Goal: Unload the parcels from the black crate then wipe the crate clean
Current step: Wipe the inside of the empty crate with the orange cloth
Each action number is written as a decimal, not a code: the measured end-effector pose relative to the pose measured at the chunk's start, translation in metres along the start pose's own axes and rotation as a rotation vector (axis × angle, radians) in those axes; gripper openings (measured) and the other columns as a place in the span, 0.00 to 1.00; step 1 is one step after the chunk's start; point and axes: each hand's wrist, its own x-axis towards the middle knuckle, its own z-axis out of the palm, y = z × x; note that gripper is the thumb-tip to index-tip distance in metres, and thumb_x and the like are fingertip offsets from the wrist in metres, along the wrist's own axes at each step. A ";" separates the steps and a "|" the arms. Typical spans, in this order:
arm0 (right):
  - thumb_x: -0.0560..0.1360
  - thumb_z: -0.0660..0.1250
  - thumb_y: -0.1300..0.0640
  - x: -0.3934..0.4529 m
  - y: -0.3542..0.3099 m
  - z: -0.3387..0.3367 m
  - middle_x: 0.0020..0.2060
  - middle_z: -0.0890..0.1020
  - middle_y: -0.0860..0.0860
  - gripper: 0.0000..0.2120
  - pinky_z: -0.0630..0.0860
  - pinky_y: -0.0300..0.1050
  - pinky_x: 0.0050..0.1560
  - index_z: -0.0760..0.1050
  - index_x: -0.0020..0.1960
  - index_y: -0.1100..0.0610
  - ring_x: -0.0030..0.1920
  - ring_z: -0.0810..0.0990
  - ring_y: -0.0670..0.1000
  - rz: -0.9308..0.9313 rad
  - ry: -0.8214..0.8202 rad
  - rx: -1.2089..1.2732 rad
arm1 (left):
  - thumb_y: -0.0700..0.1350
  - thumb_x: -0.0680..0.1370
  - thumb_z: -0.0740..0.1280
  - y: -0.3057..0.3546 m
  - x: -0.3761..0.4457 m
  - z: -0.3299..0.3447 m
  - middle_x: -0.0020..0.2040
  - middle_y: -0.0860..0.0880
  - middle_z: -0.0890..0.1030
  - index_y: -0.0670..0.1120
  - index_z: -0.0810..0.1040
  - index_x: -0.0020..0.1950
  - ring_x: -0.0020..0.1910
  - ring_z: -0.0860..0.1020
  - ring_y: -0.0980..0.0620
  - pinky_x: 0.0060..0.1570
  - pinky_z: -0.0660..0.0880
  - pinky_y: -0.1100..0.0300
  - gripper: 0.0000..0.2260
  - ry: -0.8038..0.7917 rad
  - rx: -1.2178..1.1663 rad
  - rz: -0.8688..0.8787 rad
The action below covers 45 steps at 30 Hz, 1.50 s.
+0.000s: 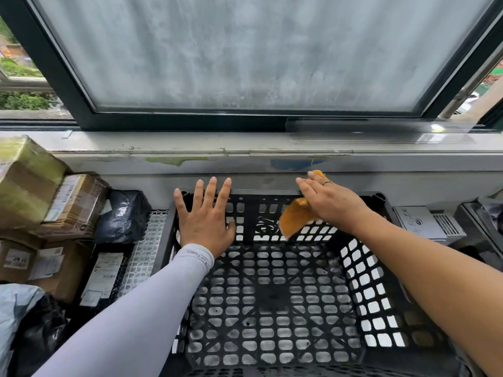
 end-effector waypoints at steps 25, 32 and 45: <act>0.77 0.63 0.31 0.036 -0.047 0.002 0.73 0.70 0.57 0.46 0.62 0.62 0.77 0.44 0.83 0.50 0.75 0.68 0.61 0.107 -0.021 -0.061 | 0.65 0.79 0.56 -0.002 -0.001 -0.002 0.85 0.46 0.44 0.47 0.37 0.84 0.84 0.43 0.44 0.76 0.33 0.32 0.43 -0.038 0.058 -0.016; 0.82 0.64 0.45 0.008 -0.018 0.008 0.81 0.59 0.56 0.42 0.50 0.62 0.81 0.38 0.82 0.48 0.82 0.53 0.60 0.226 -0.096 0.008 | 0.64 0.79 0.58 0.011 -0.002 -0.003 0.85 0.46 0.41 0.52 0.34 0.83 0.83 0.41 0.40 0.77 0.35 0.33 0.44 -0.051 0.034 0.037; 0.84 0.47 0.56 -0.038 0.036 -0.003 0.73 0.72 0.58 0.21 0.47 0.66 0.80 0.60 0.76 0.58 0.78 0.64 0.61 0.529 -0.300 -0.114 | 0.64 0.77 0.61 0.008 -0.001 0.003 0.85 0.47 0.48 0.55 0.35 0.83 0.83 0.47 0.40 0.76 0.38 0.31 0.45 -0.018 0.029 0.031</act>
